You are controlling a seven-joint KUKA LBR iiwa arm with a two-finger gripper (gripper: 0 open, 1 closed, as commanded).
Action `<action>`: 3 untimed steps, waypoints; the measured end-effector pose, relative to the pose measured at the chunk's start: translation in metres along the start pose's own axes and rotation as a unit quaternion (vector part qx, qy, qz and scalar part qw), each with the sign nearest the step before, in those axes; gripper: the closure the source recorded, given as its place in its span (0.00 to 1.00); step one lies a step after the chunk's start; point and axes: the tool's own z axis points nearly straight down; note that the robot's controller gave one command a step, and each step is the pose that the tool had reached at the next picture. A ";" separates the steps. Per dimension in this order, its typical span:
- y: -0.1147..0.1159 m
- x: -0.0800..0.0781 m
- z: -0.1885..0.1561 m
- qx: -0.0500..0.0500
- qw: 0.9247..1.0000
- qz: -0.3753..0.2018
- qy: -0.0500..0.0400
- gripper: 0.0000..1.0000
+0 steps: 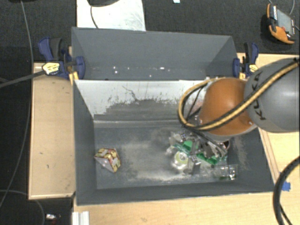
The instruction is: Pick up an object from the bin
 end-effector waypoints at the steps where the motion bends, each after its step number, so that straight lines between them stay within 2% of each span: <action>1: -0.021 0.002 0.002 0.001 0.999 -0.036 -0.002 0.00; 2: -0.036 0.010 0.031 -0.002 0.998 0.062 -0.006 1.00; 3: -0.036 0.010 0.031 -0.002 0.998 0.062 -0.007 1.00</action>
Offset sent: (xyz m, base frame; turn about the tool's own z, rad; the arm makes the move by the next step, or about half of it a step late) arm -0.0044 -0.0402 -0.0379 0.1263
